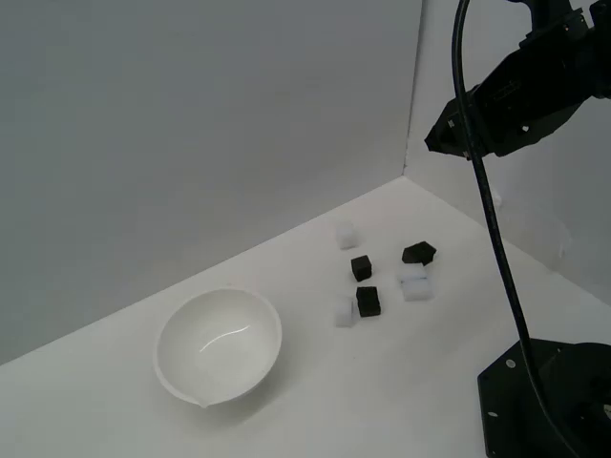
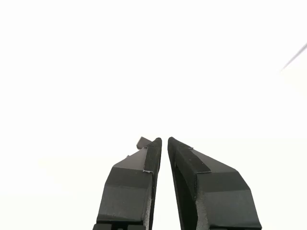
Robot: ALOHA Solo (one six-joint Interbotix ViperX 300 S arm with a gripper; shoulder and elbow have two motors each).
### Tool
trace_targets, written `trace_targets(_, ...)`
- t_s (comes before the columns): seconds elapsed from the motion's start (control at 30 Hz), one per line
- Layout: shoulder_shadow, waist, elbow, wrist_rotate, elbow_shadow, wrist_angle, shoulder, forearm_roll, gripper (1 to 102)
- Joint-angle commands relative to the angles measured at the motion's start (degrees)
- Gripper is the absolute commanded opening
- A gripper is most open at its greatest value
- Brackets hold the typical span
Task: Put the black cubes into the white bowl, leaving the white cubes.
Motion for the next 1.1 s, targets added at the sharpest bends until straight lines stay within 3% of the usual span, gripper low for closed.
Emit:
trace_targets(0.0, -1.8, 2.6, -1.1, 0.9, -1.7, 0.6, -1.8, -0.5, 7)
trace_targets(0.3, -8.9, 5.3, -0.9, 1.0, -1.3, 0.6, -9.0, -0.5, 11)
trace_targets(0.8, -13.1, 5.2, 1.1, 1.0, 0.8, 0.5, -13.1, -0.5, 11)
trace_targets(1.07, -15.4, 5.2, 2.5, 1.0, 2.2, -2.5, -15.5, -0.5, 13)
